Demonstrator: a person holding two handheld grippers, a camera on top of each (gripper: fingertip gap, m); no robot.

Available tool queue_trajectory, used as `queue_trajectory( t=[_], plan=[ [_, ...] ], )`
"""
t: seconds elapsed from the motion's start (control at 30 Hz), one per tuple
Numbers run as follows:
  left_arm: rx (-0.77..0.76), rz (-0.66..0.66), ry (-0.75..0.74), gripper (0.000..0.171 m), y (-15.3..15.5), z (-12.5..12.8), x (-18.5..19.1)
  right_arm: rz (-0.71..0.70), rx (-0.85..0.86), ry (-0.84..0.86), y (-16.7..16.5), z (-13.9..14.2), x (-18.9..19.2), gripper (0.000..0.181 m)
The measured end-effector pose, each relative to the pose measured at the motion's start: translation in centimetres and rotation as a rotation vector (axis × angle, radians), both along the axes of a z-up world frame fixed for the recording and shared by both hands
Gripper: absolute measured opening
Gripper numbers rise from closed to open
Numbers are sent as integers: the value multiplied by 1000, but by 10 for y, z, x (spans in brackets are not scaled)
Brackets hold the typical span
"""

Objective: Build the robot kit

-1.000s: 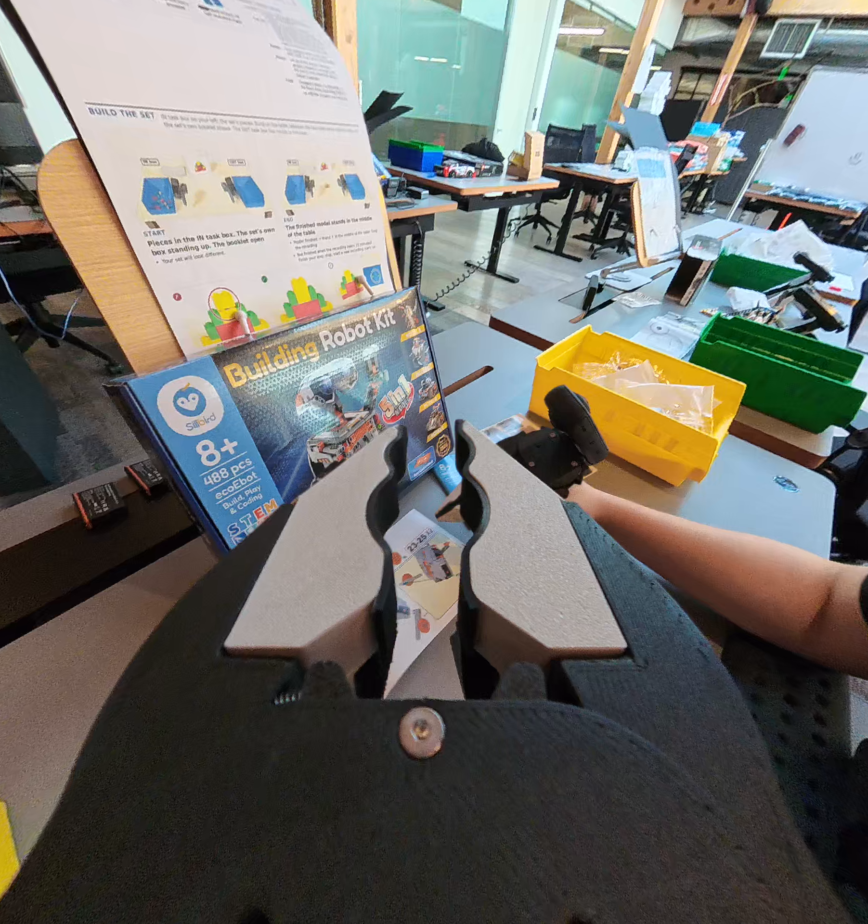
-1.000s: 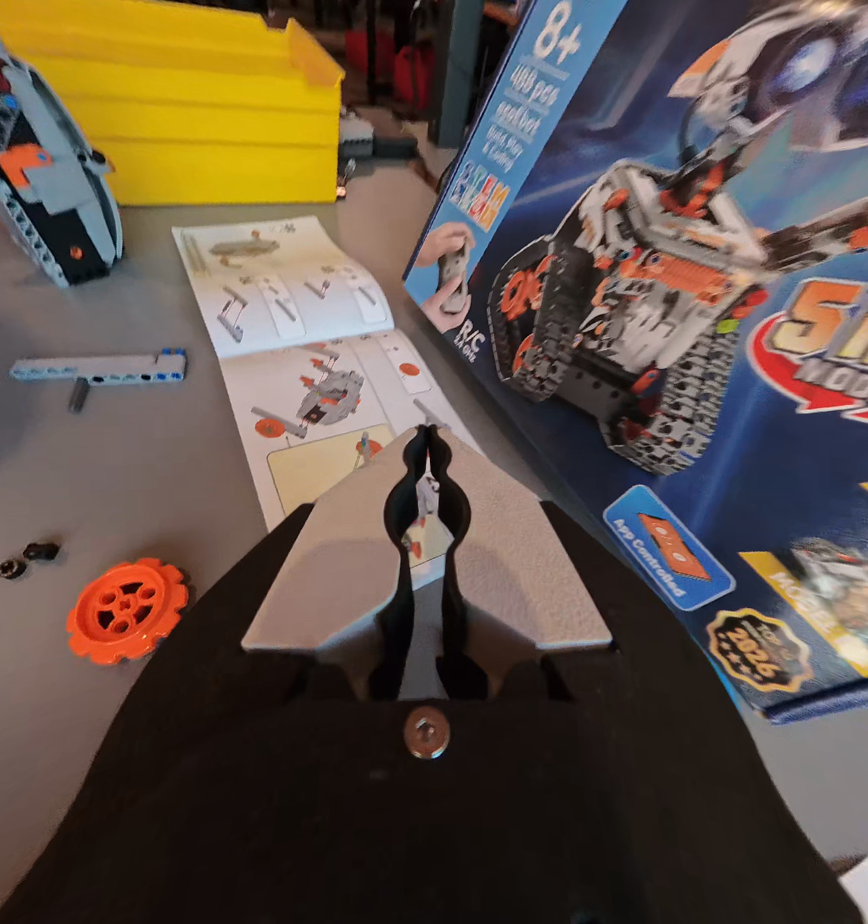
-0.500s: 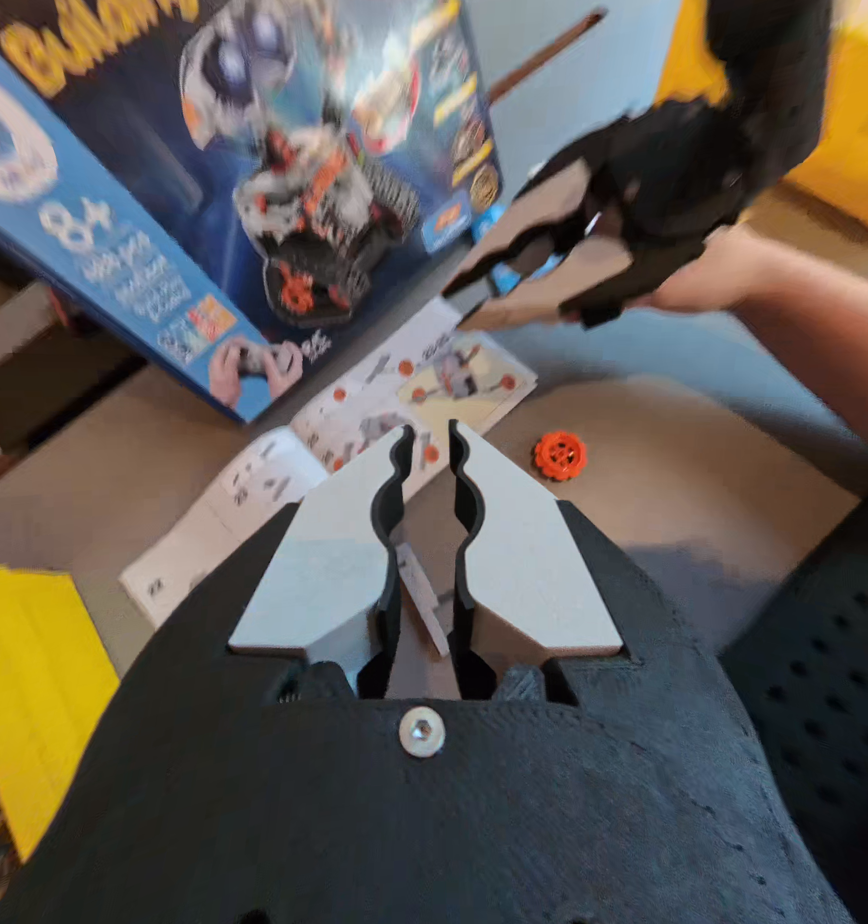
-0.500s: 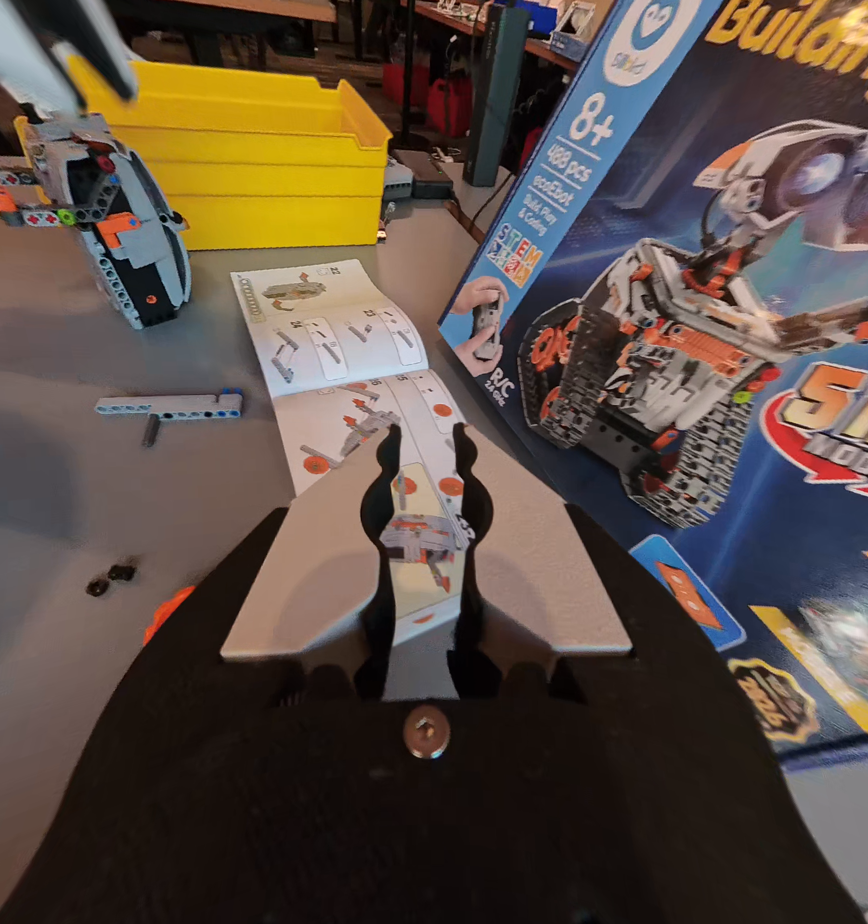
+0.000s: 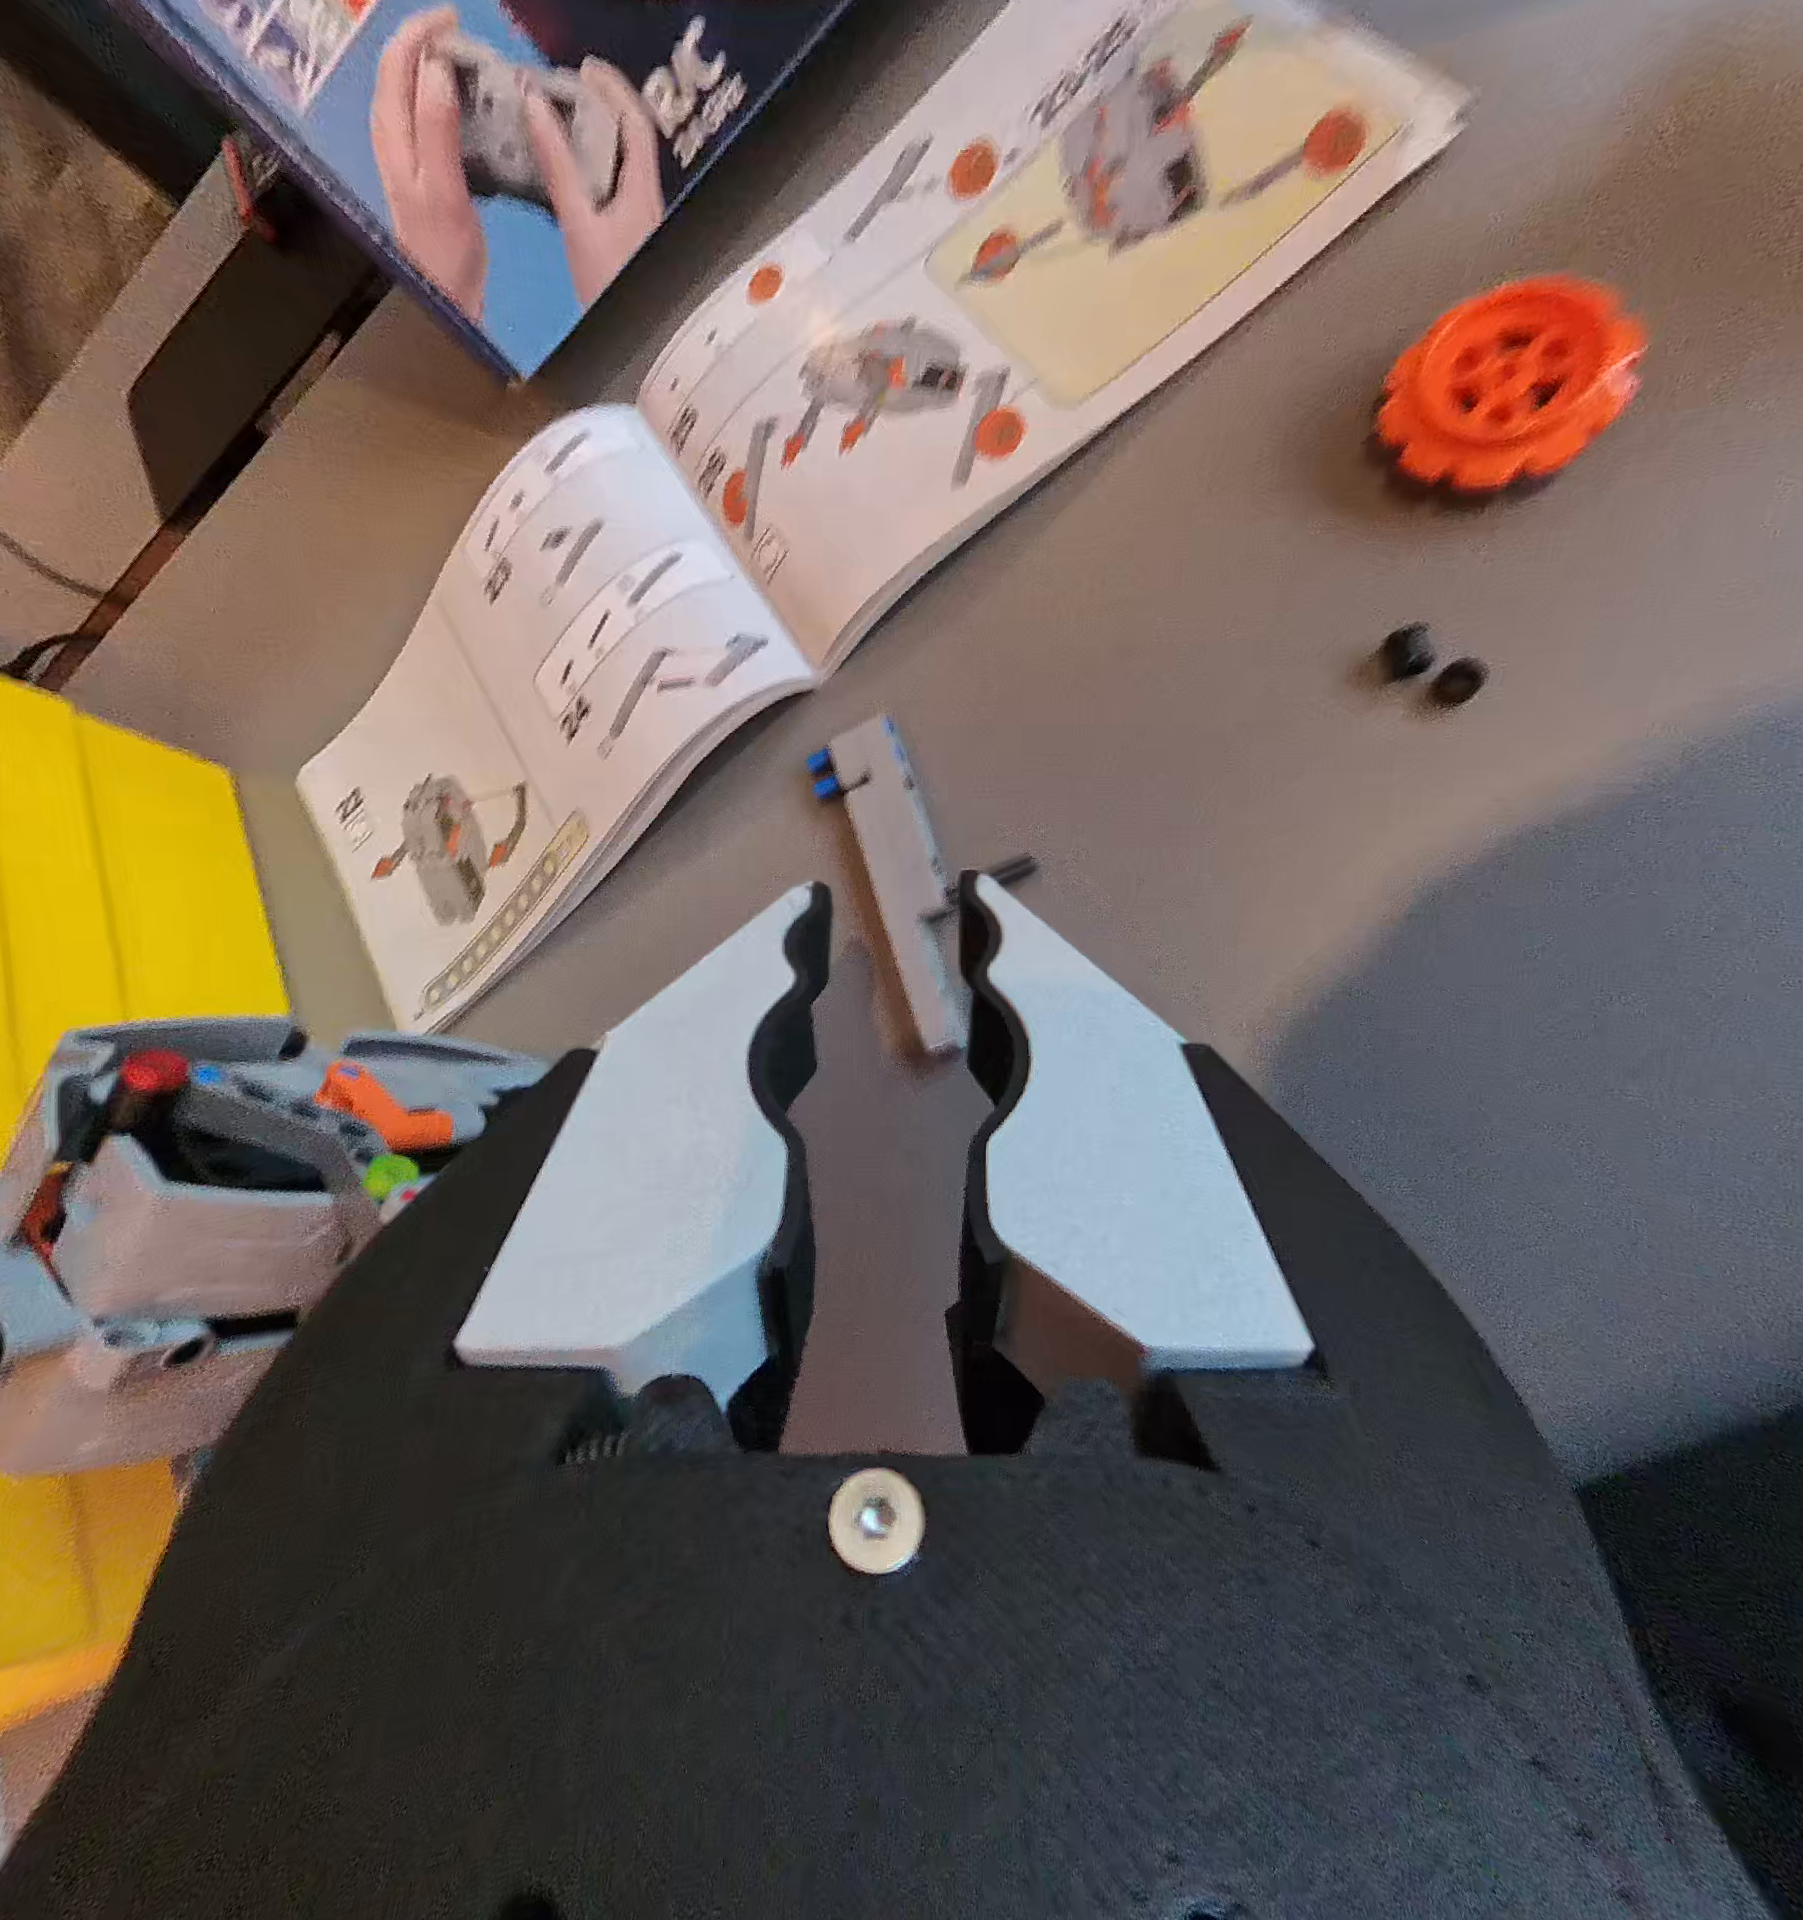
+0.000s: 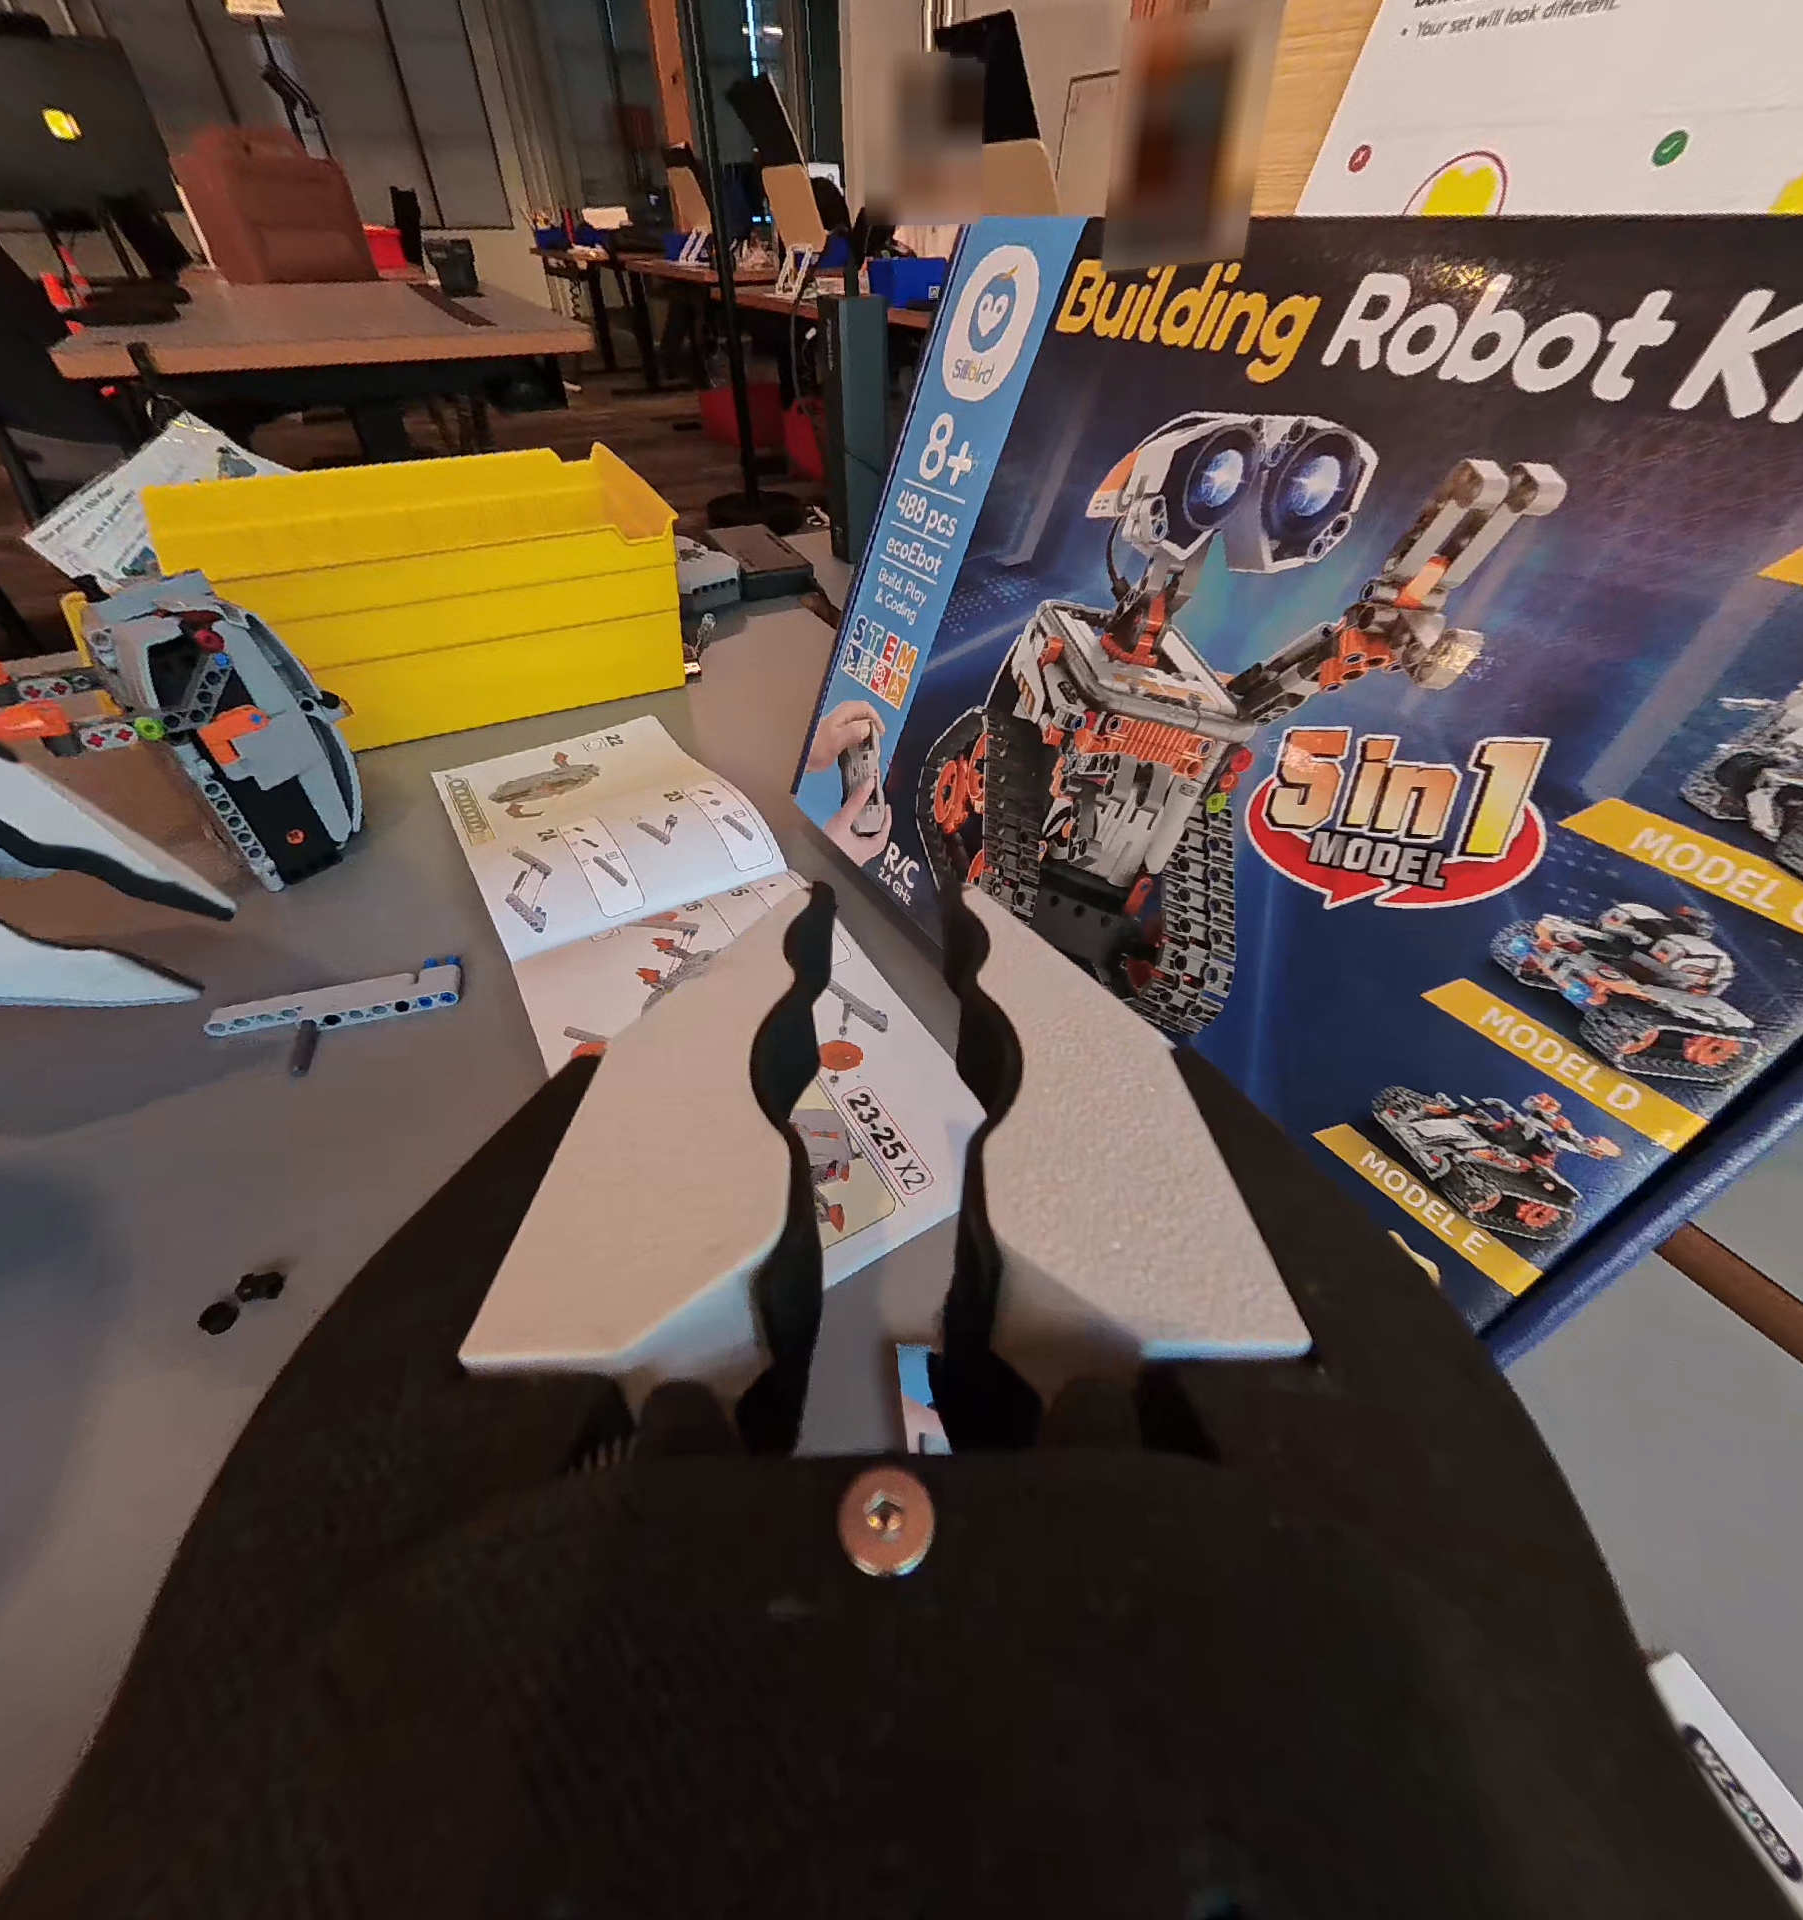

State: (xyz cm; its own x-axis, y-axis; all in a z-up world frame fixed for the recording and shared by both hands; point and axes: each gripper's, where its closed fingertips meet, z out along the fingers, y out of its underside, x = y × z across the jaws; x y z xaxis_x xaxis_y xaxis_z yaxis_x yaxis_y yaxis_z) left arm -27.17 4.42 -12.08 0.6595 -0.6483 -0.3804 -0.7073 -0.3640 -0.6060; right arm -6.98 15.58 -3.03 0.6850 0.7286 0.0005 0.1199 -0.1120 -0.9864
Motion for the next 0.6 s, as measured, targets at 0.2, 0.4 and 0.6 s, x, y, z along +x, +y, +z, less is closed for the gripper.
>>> queue_trajectory(
  t=[0.2,0.4,0.6],
  plan=[
    [-91,121,-71,24,4,-19,-19,11,-10,-43,0,-8,-7,20],
    [-193,146,-120,19,7,-36,-25,29,-28,-167,0,-28,-16,20],
    [-211,97,-69,11,5,-39,-24,33,-33,-195,1,-34,-20,20]
  ],
)
